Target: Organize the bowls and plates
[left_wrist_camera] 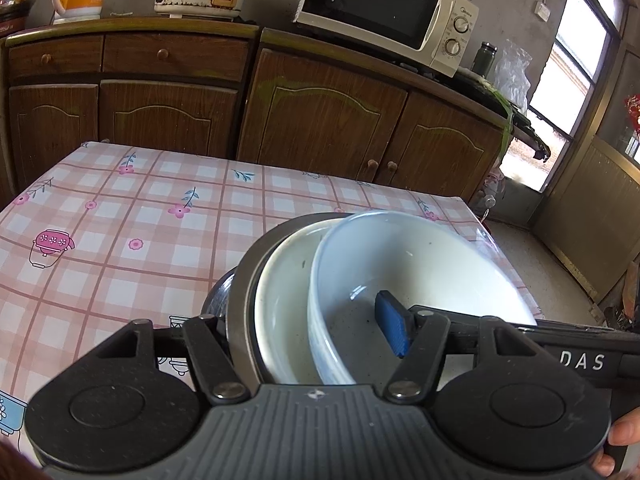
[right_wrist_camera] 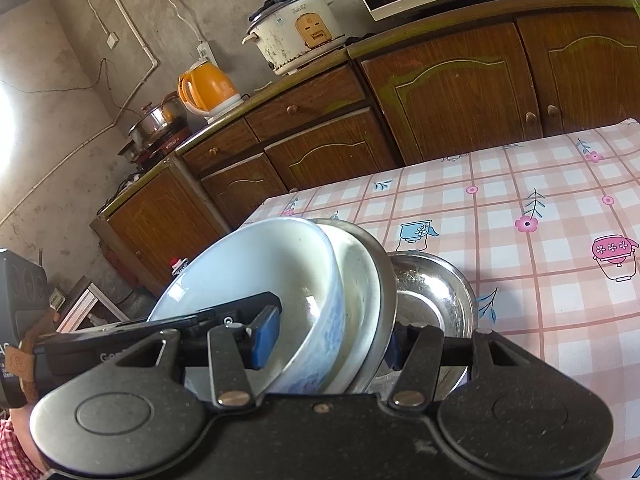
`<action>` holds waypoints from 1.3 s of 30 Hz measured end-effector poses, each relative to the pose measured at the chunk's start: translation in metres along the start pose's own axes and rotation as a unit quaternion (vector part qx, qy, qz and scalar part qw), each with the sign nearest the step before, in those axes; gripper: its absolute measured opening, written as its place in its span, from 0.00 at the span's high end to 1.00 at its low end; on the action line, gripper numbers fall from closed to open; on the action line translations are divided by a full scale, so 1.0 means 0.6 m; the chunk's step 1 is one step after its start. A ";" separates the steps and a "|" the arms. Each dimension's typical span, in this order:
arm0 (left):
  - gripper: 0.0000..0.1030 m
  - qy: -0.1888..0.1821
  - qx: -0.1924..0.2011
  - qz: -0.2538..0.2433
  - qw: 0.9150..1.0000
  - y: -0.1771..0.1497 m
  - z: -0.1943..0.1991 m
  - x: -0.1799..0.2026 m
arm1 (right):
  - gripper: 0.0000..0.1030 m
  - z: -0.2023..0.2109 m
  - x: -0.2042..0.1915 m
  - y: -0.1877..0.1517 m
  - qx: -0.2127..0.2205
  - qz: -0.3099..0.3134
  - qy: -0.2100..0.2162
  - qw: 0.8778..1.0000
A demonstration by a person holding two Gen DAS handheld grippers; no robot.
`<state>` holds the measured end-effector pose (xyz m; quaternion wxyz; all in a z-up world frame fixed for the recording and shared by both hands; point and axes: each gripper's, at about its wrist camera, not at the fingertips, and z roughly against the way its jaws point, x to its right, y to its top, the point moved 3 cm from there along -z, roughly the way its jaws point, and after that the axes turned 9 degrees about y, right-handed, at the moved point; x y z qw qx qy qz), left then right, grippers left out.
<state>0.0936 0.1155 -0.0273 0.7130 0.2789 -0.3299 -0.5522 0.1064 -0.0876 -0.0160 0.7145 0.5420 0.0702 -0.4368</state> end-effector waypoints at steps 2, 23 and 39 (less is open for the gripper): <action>0.37 0.001 -0.003 0.001 1.000 -0.001 -0.004 -0.003 | 0.37 -0.007 0.002 0.000 -0.004 -0.002 0.000 1.000; 0.37 0.008 -0.030 0.009 0.999 -0.010 -0.052 -0.029 | 0.37 -0.074 0.027 0.003 -0.035 -0.018 -0.007 0.999; 0.37 0.009 -0.039 0.013 0.999 -0.003 -0.084 -0.034 | 0.37 -0.102 0.049 0.010 -0.042 -0.029 -0.013 0.999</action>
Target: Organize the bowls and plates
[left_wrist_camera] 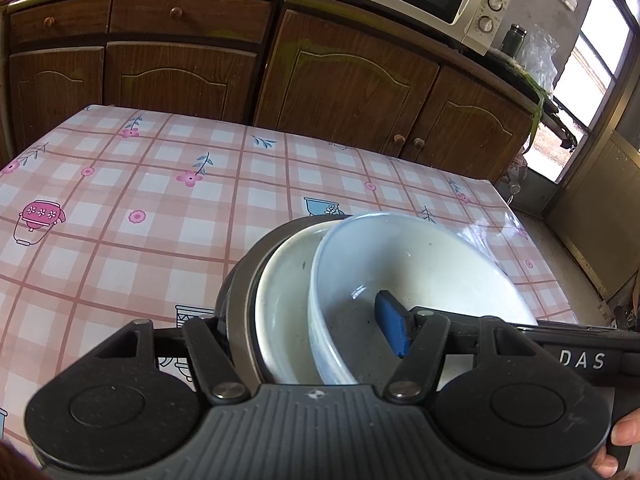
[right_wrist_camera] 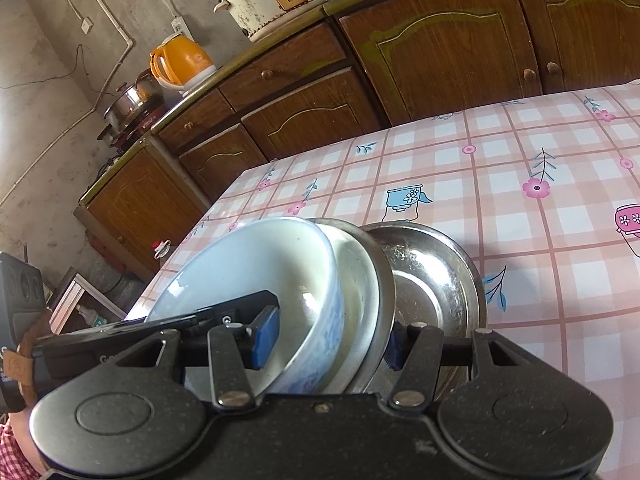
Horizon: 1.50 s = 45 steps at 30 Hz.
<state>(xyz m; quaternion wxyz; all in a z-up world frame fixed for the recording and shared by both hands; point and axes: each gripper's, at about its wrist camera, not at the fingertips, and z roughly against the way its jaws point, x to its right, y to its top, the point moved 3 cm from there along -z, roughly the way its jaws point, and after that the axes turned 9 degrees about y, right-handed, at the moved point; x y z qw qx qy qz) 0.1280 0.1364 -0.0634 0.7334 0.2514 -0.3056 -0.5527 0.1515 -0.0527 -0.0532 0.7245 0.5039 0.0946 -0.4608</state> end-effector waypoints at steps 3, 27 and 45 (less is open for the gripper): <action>0.37 0.000 0.001 -0.002 1.000 0.003 -0.004 0.001 | 0.37 -0.004 0.002 0.004 0.000 0.000 -0.001 1.000; 0.37 0.006 -0.028 -0.007 1.000 -0.018 -0.042 -0.002 | 0.37 -0.031 0.038 -0.020 -0.022 -0.027 -0.003 0.999; 0.37 0.011 -0.028 -0.014 0.999 -0.027 -0.064 0.000 | 0.37 -0.052 0.058 -0.029 -0.029 -0.031 -0.010 0.999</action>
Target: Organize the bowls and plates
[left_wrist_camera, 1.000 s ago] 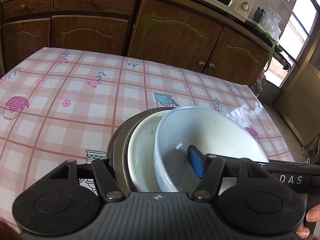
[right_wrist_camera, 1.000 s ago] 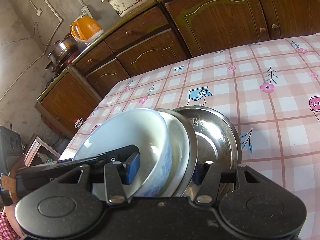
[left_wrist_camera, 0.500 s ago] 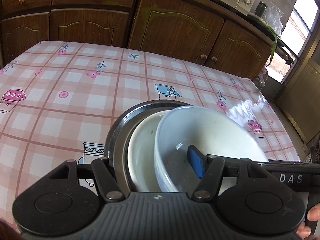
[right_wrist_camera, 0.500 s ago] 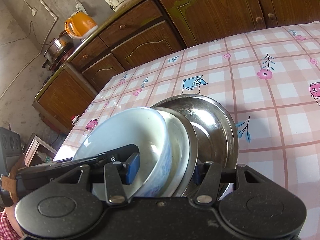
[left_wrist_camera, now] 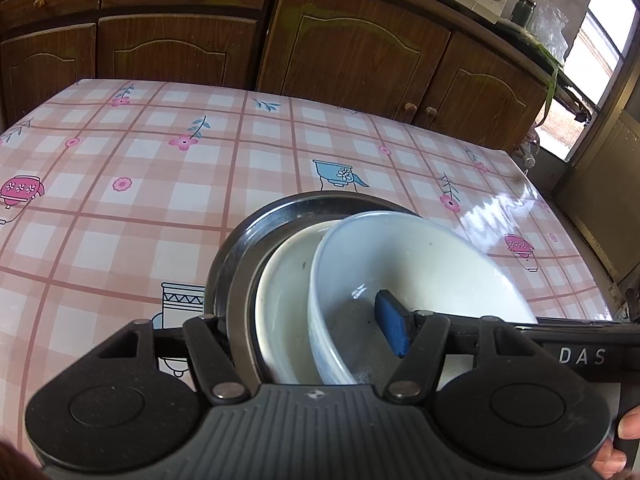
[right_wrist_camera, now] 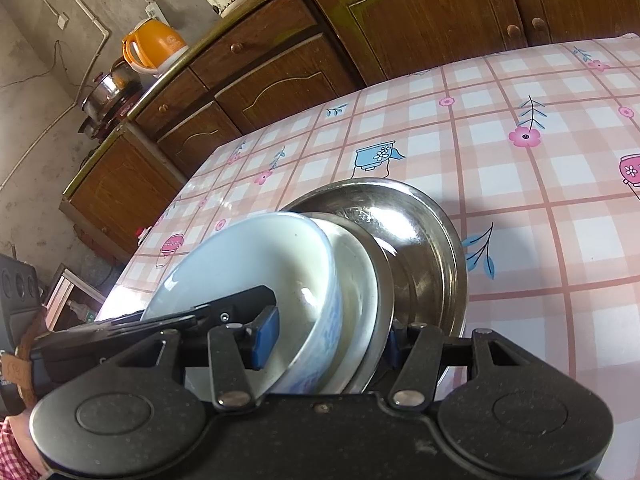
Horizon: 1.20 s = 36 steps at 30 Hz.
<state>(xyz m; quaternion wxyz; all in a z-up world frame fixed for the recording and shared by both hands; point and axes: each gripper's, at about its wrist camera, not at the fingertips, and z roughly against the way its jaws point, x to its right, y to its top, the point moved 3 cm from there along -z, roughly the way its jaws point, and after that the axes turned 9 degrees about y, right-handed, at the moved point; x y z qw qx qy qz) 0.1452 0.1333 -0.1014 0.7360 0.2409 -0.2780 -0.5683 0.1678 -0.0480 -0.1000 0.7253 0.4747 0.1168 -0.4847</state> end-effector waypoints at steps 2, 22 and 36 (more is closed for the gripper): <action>0.37 0.000 0.000 0.000 1.000 -0.001 -0.001 0.000 | 0.37 -0.002 0.000 0.000 -0.001 0.002 -0.001 1.000; 0.37 0.021 0.017 -0.011 1.000 0.003 -0.008 0.001 | 0.37 -0.014 0.001 0.002 -0.003 0.018 -0.017 1.000; 0.37 0.030 0.033 -0.018 0.999 0.005 -0.012 0.009 | 0.37 -0.008 -0.004 0.011 0.006 0.052 -0.053 0.997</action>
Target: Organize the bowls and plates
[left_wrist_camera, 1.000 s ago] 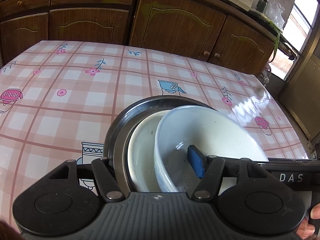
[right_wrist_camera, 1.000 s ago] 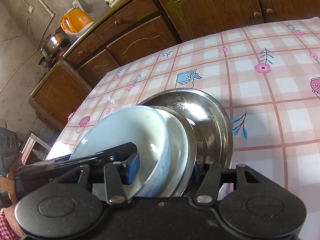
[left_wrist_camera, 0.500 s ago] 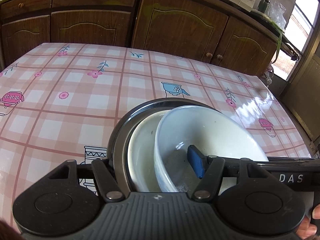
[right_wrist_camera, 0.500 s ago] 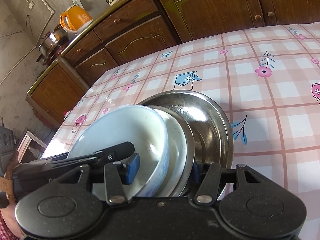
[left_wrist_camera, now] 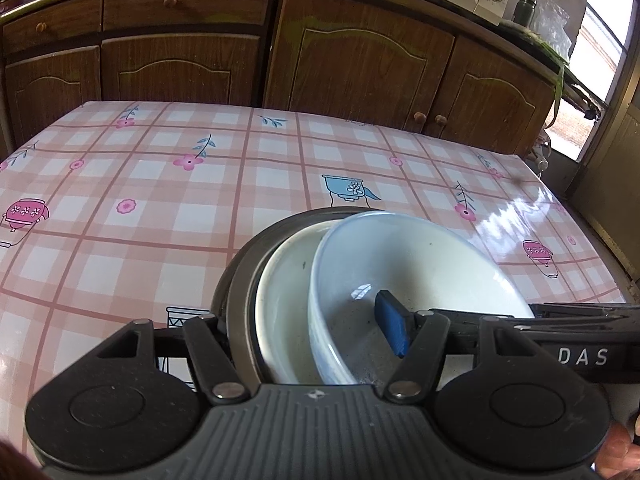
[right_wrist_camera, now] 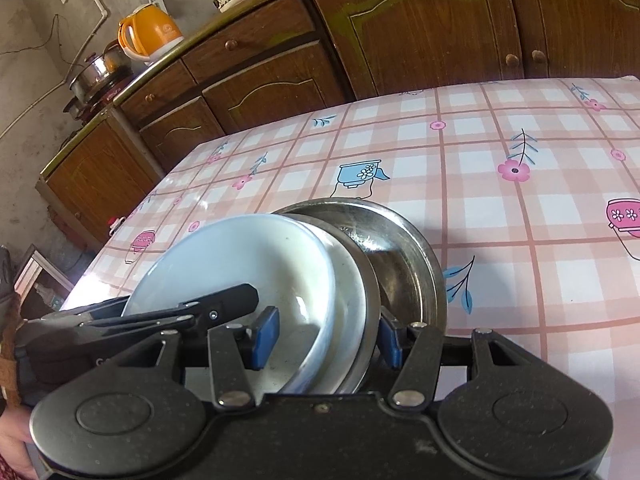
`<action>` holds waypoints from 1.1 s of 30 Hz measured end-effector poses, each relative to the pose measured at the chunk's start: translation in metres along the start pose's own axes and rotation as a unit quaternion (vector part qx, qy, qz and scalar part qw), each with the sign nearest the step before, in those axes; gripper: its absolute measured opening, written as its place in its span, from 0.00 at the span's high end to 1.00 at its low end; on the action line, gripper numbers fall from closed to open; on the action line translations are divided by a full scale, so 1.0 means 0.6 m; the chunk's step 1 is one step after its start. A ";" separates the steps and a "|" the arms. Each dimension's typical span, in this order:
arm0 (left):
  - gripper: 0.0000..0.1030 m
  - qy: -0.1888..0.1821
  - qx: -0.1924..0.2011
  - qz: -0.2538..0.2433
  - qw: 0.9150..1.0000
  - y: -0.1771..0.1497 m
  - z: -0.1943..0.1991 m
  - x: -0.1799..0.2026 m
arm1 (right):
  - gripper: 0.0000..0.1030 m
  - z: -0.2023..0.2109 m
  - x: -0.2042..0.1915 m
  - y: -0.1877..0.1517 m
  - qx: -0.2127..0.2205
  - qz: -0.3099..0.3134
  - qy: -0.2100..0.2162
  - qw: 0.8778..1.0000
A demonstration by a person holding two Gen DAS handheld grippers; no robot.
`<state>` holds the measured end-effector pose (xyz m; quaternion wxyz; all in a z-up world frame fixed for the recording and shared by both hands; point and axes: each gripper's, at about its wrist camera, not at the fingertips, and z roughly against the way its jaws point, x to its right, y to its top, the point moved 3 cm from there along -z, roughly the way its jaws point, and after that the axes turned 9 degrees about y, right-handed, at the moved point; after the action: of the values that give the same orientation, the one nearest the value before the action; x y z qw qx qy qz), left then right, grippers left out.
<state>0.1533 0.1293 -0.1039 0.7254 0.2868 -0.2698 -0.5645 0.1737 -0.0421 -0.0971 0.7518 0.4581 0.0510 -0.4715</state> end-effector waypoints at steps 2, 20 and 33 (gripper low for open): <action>0.36 0.004 0.008 -0.007 1.000 -0.002 0.002 0.004 | 0.38 0.004 -0.004 0.001 0.004 0.016 -0.013 1.000; 0.32 0.026 0.035 -0.042 0.998 -0.002 0.007 0.020 | 0.39 0.063 -0.063 -0.004 0.059 0.112 -0.076 0.989; 0.28 0.024 0.034 -0.060 0.997 -0.002 0.003 0.040 | 0.40 0.073 -0.063 -0.028 0.053 0.119 -0.089 0.987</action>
<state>0.1566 0.1056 -0.1021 0.6862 0.3406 -0.2536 -0.5906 0.1248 -0.0517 -0.0637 0.7789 0.4560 -0.0962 -0.4196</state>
